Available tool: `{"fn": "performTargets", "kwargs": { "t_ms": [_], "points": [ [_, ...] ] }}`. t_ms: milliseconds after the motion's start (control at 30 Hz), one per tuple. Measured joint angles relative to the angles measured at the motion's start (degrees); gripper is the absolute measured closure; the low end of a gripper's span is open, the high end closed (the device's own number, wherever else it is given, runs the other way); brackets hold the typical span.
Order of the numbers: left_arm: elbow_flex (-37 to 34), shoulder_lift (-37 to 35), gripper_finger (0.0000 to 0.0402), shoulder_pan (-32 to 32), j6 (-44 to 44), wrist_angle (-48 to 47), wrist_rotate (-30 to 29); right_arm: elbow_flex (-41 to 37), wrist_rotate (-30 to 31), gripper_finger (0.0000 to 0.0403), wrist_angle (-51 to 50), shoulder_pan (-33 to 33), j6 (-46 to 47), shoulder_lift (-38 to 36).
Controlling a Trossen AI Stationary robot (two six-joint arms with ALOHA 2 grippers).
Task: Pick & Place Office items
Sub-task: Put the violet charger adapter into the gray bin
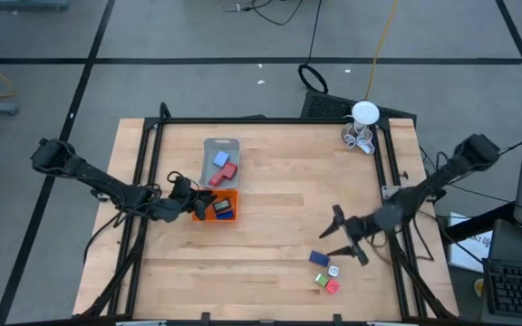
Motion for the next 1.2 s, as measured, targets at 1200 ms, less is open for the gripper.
{"fn": "performTargets", "kwargs": {
  "t_ms": [1200],
  "points": [
    [0.0,0.0,0.0245,0.1,0.0,4.5,-0.4,4.5,15.9,0.0156,-3.5,22.2,25.6,31.0]
  ]
}}
